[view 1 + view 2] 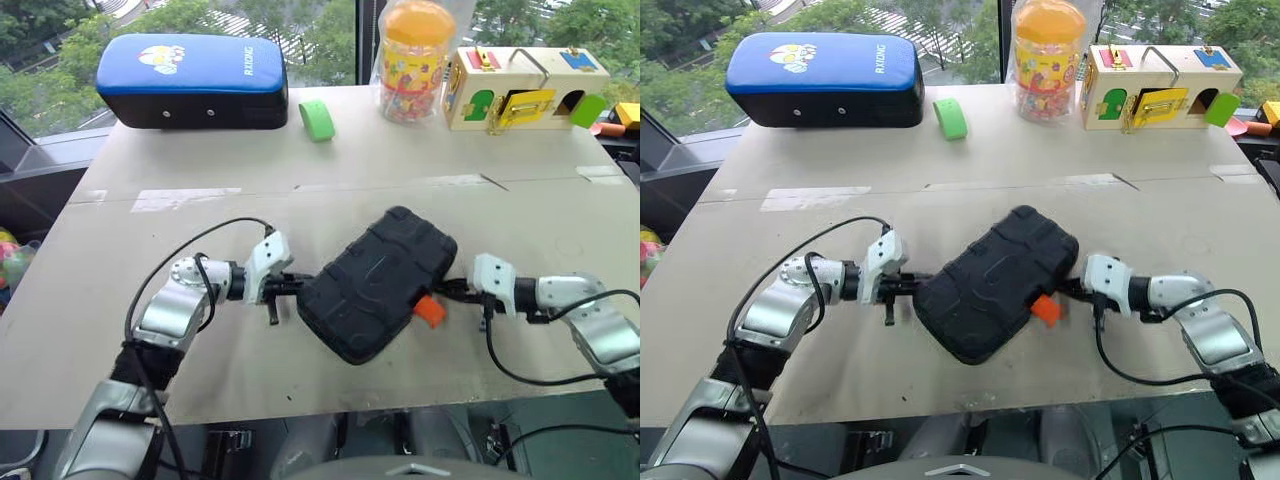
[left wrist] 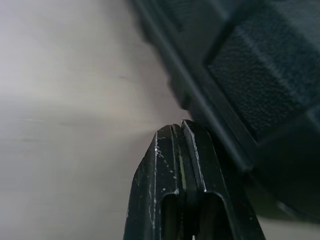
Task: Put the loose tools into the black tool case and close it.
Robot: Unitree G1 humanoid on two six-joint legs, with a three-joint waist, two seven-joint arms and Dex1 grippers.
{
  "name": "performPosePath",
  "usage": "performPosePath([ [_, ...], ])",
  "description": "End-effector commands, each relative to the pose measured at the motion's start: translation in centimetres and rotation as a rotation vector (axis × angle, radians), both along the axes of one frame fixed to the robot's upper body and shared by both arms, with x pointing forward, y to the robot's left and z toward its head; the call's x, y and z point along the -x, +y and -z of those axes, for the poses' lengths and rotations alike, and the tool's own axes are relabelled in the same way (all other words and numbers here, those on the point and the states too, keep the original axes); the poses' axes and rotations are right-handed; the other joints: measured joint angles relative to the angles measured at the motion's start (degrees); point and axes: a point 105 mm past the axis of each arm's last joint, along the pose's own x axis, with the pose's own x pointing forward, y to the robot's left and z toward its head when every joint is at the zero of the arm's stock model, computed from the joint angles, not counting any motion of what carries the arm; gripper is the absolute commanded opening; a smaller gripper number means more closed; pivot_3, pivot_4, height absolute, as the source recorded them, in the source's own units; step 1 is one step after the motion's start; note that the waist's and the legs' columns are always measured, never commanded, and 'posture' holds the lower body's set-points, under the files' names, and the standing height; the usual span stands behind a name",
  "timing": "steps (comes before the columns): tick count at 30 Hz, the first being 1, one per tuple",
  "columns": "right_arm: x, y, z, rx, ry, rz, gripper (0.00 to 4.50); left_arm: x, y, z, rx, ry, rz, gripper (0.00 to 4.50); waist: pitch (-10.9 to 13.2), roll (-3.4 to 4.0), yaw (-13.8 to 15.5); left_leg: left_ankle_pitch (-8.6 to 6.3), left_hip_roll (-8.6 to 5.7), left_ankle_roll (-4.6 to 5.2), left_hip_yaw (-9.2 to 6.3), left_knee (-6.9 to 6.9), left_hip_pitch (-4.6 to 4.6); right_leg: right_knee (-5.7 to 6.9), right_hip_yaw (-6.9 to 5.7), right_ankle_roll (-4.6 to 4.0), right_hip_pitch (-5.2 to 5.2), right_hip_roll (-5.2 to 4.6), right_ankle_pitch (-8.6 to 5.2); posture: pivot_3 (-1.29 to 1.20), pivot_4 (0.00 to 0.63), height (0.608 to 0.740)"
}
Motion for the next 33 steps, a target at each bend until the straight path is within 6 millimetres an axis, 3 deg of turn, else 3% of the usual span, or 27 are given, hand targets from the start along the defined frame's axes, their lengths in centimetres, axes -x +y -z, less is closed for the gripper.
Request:
performPosePath([
  [1,0.5,-0.3,-2.3,-0.062,-0.024,-0.024,0.0,-0.2,0.0,-3.2,0.074,-0.058,-0.03,0.09,0.0,0.0,0.1,0.0,0.0,-0.01,-0.04,0.01,-0.04,0.01,0.0,0.0,-0.07,0.0,0.0,0.0,0.15,0.735],
  [4,2.0,-1.0,-4.0,-0.135,0.047,-0.042,0.0,-0.2,-0.1,-6.2,0.171,-0.019,-0.052,0.09,0.0,0.02,0.3,0.02,0.0,-0.03,-0.09,0.04,-0.23,0.05,-0.01,0.0,-0.19,0.0,0.0,0.0,0.15,0.735],
  [8,3.9,-1.2,-5.9,-0.21,0.128,-0.065,0.0,0.4,-1.6,-8.3,0.218,0.019,0.003,0.09,0.0,0.02,0.3,0.02,-0.02,-0.03,-0.13,0.15,-0.42,0.05,-0.07,0.0,-0.27,-0.03,0.0,0.0,0.15,0.735],
  [10,5.1,-0.6,-6.6,-0.256,0.186,-0.095,0.0,0.7,-3.0,-8.1,0.2,0.015,0.055,0.09,0.0,0.02,0.2,0.02,-0.01,-0.03,-0.14,0.14,-0.4,0.05,-0.06,0.0,-0.26,-0.03,0.01,0.0,0.15,0.735],
  [13,6.4,0.7,-6.2,-0.258,0.23,-0.142,0.0,0.9,-4.9,-6.3,0.138,0.012,0.121,0.09,0.0,0.02,0.2,0.02,-0.01,-0.03,-0.14,0.12,-0.41,0.05,-0.07,0.0,-0.27,-0.03,0.01,0.0,0.15,0.735],
  [20,5.9,2.6,-4.8,-0.309,0.223,-0.107,0.0,0.7,-5.3,-3.2,0.009,-0.013,0.195,0.09,-0.1,0.04,0.3,0.04,-0.01,-0.07,-0.12,0.13,-0.33,0.08,-0.03,-0.01,-0.23,-0.03,0.01,0.0,0.15,0.735],
  [28,5.7,0.7,-0.8,-0.125,0.242,-0.038,0.0,0.2,-5.8,-4.0,0.034,-0.032,0.209,0.09,-0.1,0.03,1.1,0.05,-0.03,-0.06,-0.11,0.14,-0.29,0.08,-0.04,-0.01,-0.21,-0.02,0.01,0.0,0.15,0.735],
  [31,5.8,0.5,-1.5,-0.139,0.232,-0.054,0.0,0.1,-5.7,-4.2,0.035,-0.036,0.207,0.09,-0.1,0.04,1.2,0.05,-0.04,-0.06,-0.08,0.15,-0.21,0.1,-0.02,0.0,-0.12,-0.02,0.01,0.0,0.15,0.735],
  [33,5.7,0.9,-3.2,-0.206,0.23,-0.069,0.0,0.0,-5.7,-4.2,0.032,-0.037,0.207,0.09,-0.1,0.04,1.1,0.05,-0.03,-0.06,-0.06,0.13,-0.16,0.12,0.0,0.0,-0.1,-0.01,0.01,0.0,0.15,0.735],
])
